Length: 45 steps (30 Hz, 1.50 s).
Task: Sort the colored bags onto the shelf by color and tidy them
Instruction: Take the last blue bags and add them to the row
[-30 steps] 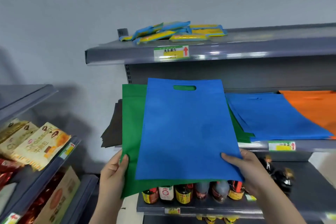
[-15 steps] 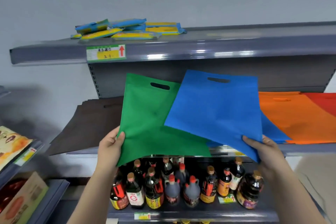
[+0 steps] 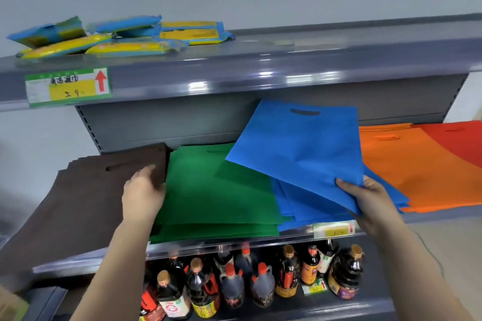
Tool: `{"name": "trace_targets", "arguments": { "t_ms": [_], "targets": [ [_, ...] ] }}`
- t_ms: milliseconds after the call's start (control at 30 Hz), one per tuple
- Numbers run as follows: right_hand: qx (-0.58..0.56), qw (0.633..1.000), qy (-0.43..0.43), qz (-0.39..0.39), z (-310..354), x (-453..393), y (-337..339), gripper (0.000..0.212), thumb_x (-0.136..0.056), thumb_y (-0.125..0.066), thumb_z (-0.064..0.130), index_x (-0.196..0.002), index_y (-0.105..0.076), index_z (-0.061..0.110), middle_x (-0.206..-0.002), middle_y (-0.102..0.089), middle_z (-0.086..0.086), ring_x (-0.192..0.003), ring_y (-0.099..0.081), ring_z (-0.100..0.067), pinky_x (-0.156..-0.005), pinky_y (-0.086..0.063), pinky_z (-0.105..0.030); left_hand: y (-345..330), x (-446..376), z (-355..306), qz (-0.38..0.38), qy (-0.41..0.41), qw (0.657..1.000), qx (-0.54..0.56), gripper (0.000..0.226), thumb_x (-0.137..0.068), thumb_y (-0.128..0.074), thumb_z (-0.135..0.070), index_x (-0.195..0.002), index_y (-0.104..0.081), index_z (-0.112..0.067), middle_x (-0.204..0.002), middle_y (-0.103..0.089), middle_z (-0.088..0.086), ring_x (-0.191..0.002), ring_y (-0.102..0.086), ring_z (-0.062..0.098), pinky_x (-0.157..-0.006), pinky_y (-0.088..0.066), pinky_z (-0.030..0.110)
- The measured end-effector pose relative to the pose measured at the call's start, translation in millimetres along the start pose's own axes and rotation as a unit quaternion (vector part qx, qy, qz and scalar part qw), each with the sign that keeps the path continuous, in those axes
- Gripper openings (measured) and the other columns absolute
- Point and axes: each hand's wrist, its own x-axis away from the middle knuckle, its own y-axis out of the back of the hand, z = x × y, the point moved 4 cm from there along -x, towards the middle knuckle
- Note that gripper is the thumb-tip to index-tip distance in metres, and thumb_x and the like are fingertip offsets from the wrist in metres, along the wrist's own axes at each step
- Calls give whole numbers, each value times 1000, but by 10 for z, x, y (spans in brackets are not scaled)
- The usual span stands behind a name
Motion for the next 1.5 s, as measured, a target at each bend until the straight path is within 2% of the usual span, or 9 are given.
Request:
{"name": "trace_targets", "arguments": {
  "t_ms": [67, 233, 333, 467, 600, 967, 1067, 1267, 1500],
  "targets": [
    [18, 1000, 3, 4, -12, -91, 22, 74, -41, -91, 39, -107, -66, 15, -105, -72, -5, -91, -70, -23, -63, -57, -30, -17, -58, -160, -11, -30, 999, -19, 47, -87, -63, -10, -132, -51, -7, -131, -54, 18, -121, -49, 38, -97, -42, 44],
    [36, 999, -22, 10, -6, -246, 138, 36, -74, -71, 16, -109, -65, 11, -104, -71, -6, -85, -71, -19, -59, -56, -26, -390, 123, -806, 134, 9, 952, 276, 25, -95, -52, -31, -112, -60, -14, -108, -67, 4, -89, -64, 16, -85, -46, 33],
    [69, 997, -20, 34, 11, -325, 268, 85, -33, -93, 45, -107, -67, 12, -104, -72, -7, -91, -70, -24, -61, -56, -26, -736, 285, -1119, 248, 72, 888, 379, 19, -94, -52, -35, -100, -62, -19, -89, -71, -4, -79, -67, 13, -74, -52, 30],
    [92, 995, -1, 40, 103, -383, 487, 91, -24, -92, 52, -102, -68, 12, -98, -73, -5, -86, -71, -21, -61, -55, -24, -1050, 403, -1334, 254, -18, 930, 267, 30, -87, -61, 0, -117, -60, -7, -91, -71, 4, -76, -65, 12, -76, -52, 24],
    [209, 977, 19, -26, 232, -518, 816, 13, -78, -73, 6, -86, -68, 16, -98, -71, -13, -85, -68, -28, -68, -54, -35, -1307, 555, -1548, 210, -111, 963, 128, 34, -86, -65, -6, -119, -60, -5, -88, -73, 5, -71, -62, 8, -64, -44, 10],
    [718, 687, 102, -48, 375, -789, 1053, 59, -88, -61, 28, -141, -40, 11, -136, -45, -11, -124, -37, -35, -92, -41, -43, -1635, 1017, -1899, 111, -147, 961, -207, 45, -94, -51, -38, -133, -48, -16, -128, -54, 2, -118, -49, 21, -93, -43, 32],
    [729, 669, 146, 29, 372, -842, 727, 49, -94, -51, 31, -139, -41, 14, -139, -43, -5, -128, -35, -28, -97, -40, -40, -1465, 1070, -1861, 61, -152, 950, -267, 42, -91, -54, -35, -128, -53, -14, -125, -55, 3, -117, -48, 26, -93, -42, 36],
    [723, 593, 272, 227, 217, -700, -501, 42, -97, -44, 32, -135, -43, 18, -135, -44, -1, -127, -38, -23, -101, -34, -35, -755, 1108, -1450, 4, -124, 916, -381, 40, -50, -84, -30, -81, -71, -8, -72, -67, 7, -64, -65, 32, -54, -53, 38],
    [627, 561, 409, 353, 88, 6, -2084, 38, -95, -48, 31, -131, -47, 18, -130, -49, -1, -122, -43, -23, -100, -40, -37, 409, 1278, -699, -68, 26, 903, -424, 52, -83, -59, -41, -129, -54, -16, -121, -59, 7, -113, -53, 32, -92, -41, 39]
  ]
}}
